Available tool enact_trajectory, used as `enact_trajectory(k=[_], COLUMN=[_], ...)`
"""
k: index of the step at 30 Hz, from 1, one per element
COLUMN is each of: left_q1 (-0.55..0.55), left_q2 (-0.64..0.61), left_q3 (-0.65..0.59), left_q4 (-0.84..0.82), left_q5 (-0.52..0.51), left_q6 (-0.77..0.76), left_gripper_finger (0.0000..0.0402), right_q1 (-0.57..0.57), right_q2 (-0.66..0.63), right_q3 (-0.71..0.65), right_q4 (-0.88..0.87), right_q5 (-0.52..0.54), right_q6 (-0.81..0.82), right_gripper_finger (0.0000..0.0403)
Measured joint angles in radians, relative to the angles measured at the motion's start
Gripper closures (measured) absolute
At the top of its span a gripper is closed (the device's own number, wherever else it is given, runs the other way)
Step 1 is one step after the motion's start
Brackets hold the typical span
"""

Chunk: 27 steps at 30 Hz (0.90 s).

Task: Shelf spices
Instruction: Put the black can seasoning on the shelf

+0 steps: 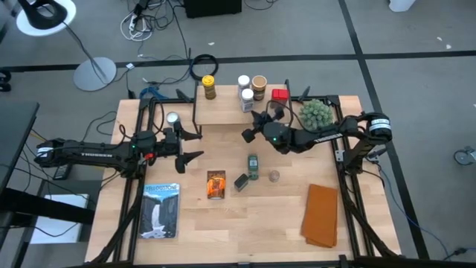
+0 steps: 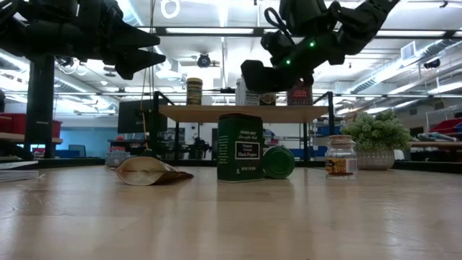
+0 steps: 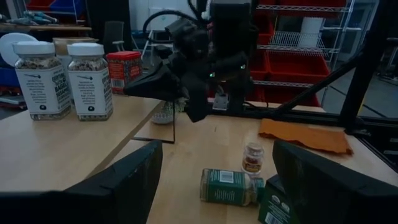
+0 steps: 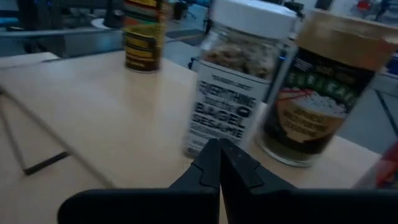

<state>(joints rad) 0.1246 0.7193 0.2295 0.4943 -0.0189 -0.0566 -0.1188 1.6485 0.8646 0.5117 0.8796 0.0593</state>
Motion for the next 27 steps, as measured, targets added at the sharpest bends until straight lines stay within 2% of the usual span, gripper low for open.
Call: enact_trajectory(k=[5, 9, 15, 21, 24, 27], left_q1=[0.0, 0.0, 0.0, 0.0, 0.0, 0.0], left_q2=[0.0, 0.0, 0.0, 0.0, 0.0, 0.0], left_q3=[0.0, 0.0, 0.0, 0.0, 0.0, 0.0], left_q4=[0.0, 0.001, 0.0, 0.0, 0.0, 0.0], left_q5=[0.0, 0.0, 0.0, 0.0, 0.0, 0.0], left_q6=[0.0, 0.0, 0.0, 0.0, 0.0, 0.0], left_gripper_finger=[0.0092, 0.0092, 0.0092, 0.0092, 0.0092, 0.0092], right_q1=[-0.022, -0.044, -0.087, -0.118, -0.12, -0.119], right_q2=[0.0, 0.0, 0.0, 0.0, 0.0, 0.0], right_q3=[0.0, 0.0, 0.0, 0.0, 0.0, 0.0], right_q4=[-0.013, -0.012, -0.01, -0.005, -0.005, -0.005], right_q5=[0.053, 0.05, -0.019, -0.2, -0.212, -0.18], right_q6=[0.008, -0.01, -0.039, -0.042, -0.042, -0.044], right_gripper_finger=[0.0403, 0.0403, 0.0403, 0.0403, 0.0403, 0.0403])
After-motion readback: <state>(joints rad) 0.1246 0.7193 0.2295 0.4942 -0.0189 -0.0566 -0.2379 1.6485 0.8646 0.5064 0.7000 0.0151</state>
